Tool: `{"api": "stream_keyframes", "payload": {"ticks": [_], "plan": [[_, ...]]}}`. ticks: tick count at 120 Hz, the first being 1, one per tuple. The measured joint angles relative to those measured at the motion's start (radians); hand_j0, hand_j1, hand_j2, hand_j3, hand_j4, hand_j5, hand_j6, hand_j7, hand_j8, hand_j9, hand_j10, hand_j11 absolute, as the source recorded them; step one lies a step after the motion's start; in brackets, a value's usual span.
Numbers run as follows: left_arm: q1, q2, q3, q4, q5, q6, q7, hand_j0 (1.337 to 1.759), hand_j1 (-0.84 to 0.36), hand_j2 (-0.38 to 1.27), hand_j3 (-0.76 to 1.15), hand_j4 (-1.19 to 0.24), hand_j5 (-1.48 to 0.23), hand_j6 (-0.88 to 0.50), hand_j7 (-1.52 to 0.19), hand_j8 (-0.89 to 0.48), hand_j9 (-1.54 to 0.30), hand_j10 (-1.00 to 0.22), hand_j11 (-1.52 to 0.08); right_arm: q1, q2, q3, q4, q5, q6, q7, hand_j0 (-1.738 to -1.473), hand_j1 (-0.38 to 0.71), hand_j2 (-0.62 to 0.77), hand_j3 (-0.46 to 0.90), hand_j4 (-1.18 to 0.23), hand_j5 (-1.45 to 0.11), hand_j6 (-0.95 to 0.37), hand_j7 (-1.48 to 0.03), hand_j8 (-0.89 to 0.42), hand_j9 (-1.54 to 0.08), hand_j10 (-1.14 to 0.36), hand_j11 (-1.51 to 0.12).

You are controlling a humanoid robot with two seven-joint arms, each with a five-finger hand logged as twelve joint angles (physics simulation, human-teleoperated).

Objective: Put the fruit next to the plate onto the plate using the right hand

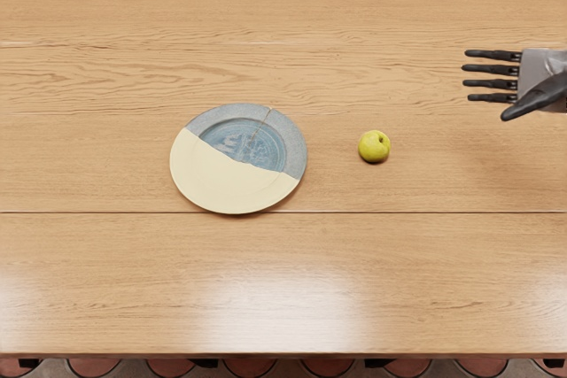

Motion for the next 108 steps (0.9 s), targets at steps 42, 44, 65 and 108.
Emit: {"api": "stream_keyframes", "payload": {"ticks": [42,44,65,108], "plan": [[0.000,0.000,0.000,0.000,0.000,0.000,0.000,1.658,0.33,0.00,0.00,-0.02,-0.02,-0.02,-0.02,-0.02,-0.02,-0.02,-0.02,0.189,0.148,-0.061,0.251,-0.469,-0.062,0.000,-1.658,-0.35,0.00,0.00,0.00,0.00,0.00,0.00,0.00,0.00,0.00,0.00],[0.000,0.000,0.000,0.000,0.000,0.000,0.000,1.658,0.33,0.00,0.00,-0.02,-0.02,-0.02,-0.02,-0.02,-0.02,-0.02,-0.02,0.195,0.150,-0.066,0.277,-0.509,-0.088,0.000,-1.658,-0.35,0.00,0.00,0.00,0.00,0.00,0.00,0.00,0.00,0.00,0.00],[0.000,0.000,0.000,0.000,0.000,0.000,0.000,1.658,0.33,0.00,0.00,-0.02,-0.02,-0.02,-0.02,-0.02,-0.02,-0.02,-0.02,0.327,0.170,-0.359,0.440,-0.733,-0.545,0.000,-1.658,-0.31,-0.01,0.00,-0.03,-0.04,-0.03,-0.04,-0.03,-0.04,-0.03,-0.04],[0.000,0.000,0.000,0.000,0.000,0.000,0.000,1.658,0.33,0.00,0.00,-0.02,-0.02,-0.02,-0.02,-0.02,-0.02,-0.02,-0.02,0.368,0.417,-0.823,0.448,-0.796,-1.148,0.000,-1.658,-0.16,-0.03,0.00,-0.16,-0.20,-0.16,-0.20,-0.16,-0.20,-0.16,-0.20]]}}
